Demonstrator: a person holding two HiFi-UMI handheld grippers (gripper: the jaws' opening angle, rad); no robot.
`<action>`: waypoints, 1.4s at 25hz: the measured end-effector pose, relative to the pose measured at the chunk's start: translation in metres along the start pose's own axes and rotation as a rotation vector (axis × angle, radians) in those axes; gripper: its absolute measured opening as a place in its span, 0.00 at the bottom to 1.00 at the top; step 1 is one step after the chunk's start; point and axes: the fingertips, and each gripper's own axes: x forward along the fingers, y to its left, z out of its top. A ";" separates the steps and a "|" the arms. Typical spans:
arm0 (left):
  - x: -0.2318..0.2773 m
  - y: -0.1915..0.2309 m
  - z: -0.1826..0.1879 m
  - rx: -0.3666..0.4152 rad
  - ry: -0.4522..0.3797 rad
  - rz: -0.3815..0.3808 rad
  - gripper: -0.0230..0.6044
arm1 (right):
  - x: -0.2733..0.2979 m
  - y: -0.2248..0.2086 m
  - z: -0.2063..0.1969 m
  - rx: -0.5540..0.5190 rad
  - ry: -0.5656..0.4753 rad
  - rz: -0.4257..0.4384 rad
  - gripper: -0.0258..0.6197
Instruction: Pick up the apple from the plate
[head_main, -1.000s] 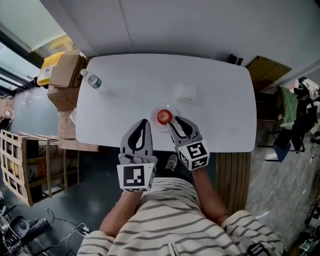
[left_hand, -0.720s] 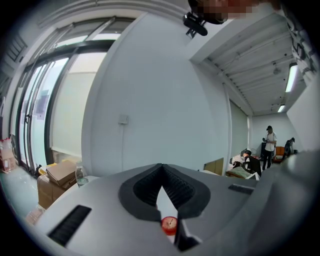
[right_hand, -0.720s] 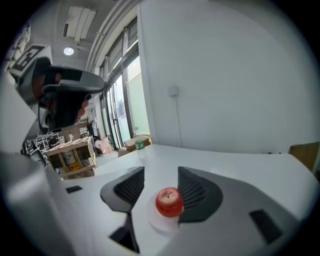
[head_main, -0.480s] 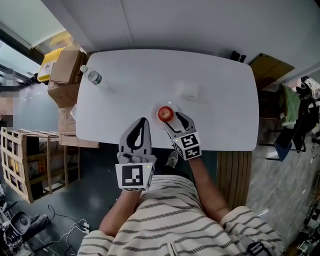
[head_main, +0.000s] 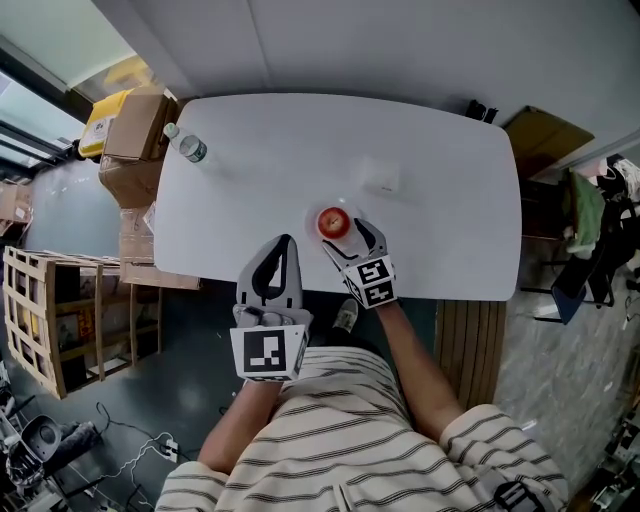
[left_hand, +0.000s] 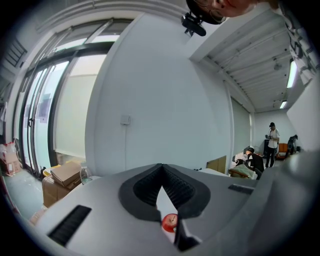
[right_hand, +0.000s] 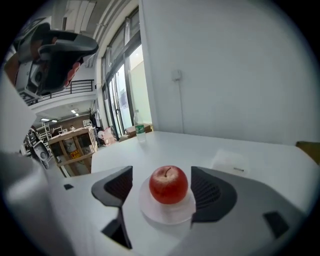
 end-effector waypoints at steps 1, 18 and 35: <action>-0.001 0.000 0.000 0.000 0.005 0.001 0.04 | 0.002 -0.001 -0.004 -0.007 0.002 0.000 0.59; -0.008 -0.005 -0.010 0.023 0.026 0.004 0.04 | 0.039 -0.012 -0.045 -0.023 0.057 -0.050 0.62; -0.012 -0.009 -0.012 0.093 0.025 0.009 0.04 | 0.048 -0.016 -0.054 -0.030 0.079 -0.084 0.62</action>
